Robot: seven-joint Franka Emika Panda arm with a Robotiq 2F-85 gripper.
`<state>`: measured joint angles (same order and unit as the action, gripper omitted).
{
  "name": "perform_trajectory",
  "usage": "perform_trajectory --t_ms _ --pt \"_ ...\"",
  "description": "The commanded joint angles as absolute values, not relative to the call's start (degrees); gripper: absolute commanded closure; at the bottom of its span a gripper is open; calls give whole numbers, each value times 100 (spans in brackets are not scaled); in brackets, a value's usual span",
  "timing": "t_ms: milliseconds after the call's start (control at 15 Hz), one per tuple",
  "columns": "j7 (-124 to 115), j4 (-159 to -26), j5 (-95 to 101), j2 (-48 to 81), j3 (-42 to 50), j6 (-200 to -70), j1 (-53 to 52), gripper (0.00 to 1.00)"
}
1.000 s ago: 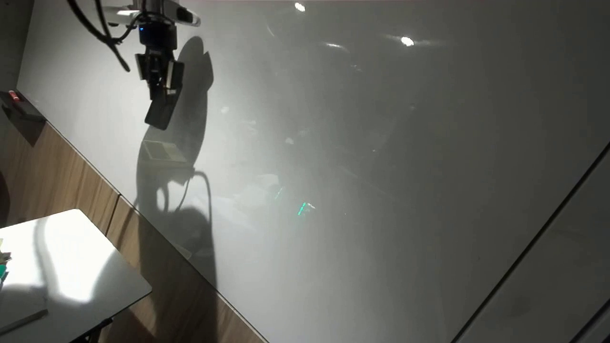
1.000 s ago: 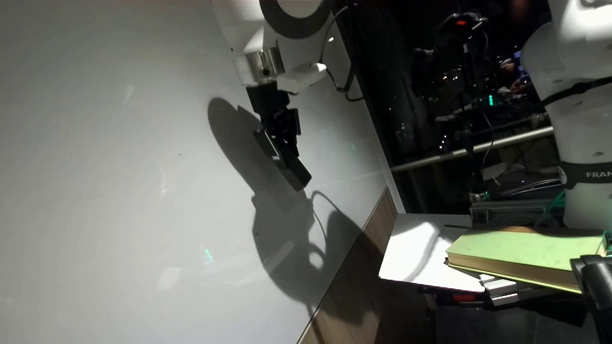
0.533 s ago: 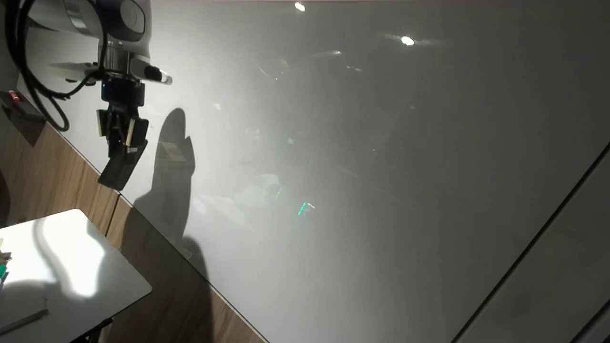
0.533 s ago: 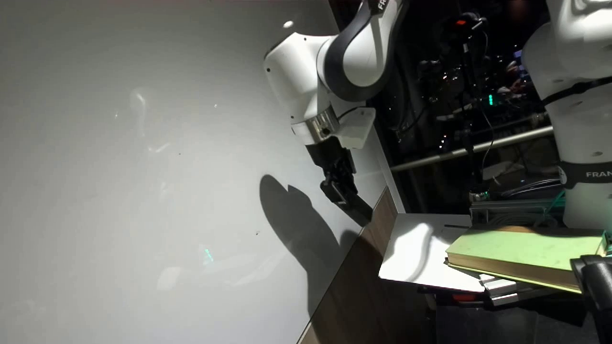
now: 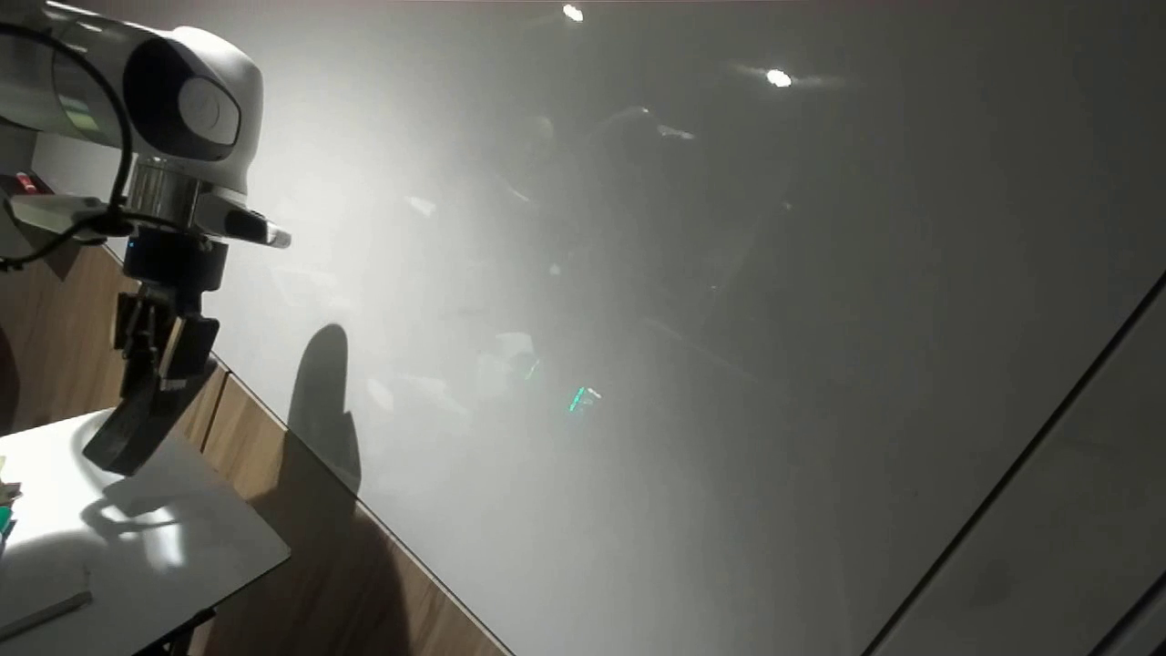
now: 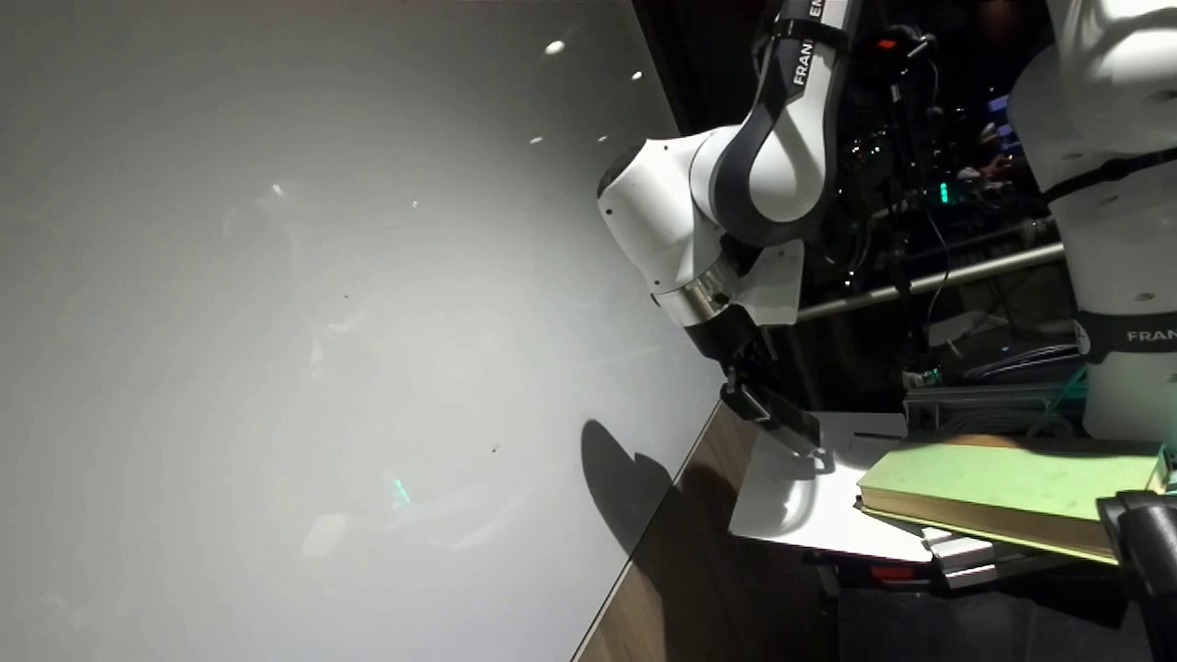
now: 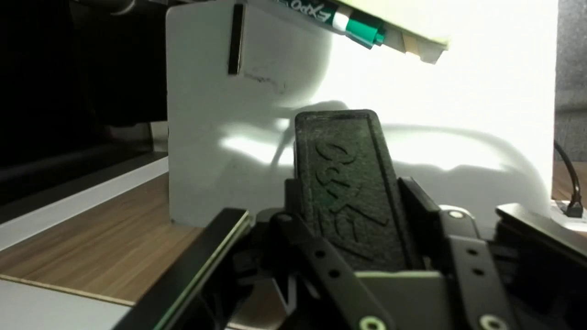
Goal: Use the eraser from the table to wipe the whiteboard.
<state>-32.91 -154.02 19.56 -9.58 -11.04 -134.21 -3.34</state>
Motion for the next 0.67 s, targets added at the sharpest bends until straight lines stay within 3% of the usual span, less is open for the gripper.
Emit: perform_trajectory --t_ms 0,600 --pt "-3356 -15777 1906 -955 -1070 -13664 -341 71" --pt "-3258 -15815 2005 -469 -817 -14294 -194 71"
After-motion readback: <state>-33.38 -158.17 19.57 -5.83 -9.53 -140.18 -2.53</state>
